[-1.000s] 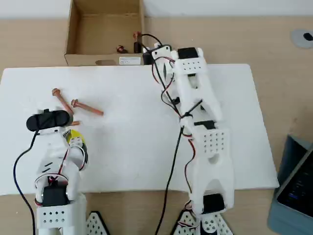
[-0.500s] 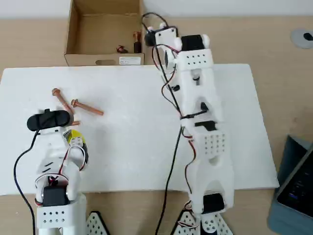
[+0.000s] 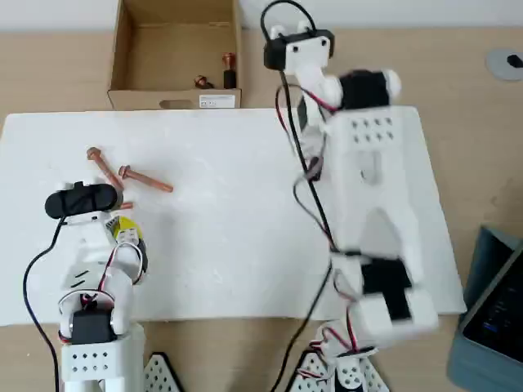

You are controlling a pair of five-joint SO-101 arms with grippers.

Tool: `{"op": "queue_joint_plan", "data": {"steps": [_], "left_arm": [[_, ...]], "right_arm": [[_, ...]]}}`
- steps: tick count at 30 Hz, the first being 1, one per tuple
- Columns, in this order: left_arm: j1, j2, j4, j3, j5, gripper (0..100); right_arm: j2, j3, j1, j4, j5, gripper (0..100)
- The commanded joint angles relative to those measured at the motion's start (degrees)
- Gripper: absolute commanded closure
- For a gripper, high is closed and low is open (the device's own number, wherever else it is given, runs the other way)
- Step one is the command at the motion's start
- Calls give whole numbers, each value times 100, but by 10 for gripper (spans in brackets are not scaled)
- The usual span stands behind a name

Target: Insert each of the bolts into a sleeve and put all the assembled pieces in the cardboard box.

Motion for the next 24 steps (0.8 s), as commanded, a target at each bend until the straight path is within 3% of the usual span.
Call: {"op": "queue_joint_plan", "data": {"steps": [1,8,15,24], "left_arm": [[26,-48,35,79,26,996],[-35,-40,53,18,26,996],[-536,75,387,-1064,35,994],[-554,1956,1134,-3068,62,994]], "right_arm": [[-1297,796,171,123,-53,988],[-3108,2316,910,-79,-53,988],[-4927,4022,1666,-563,-53,989],[-6844,5947,1780,-1178,-53,989]]}}
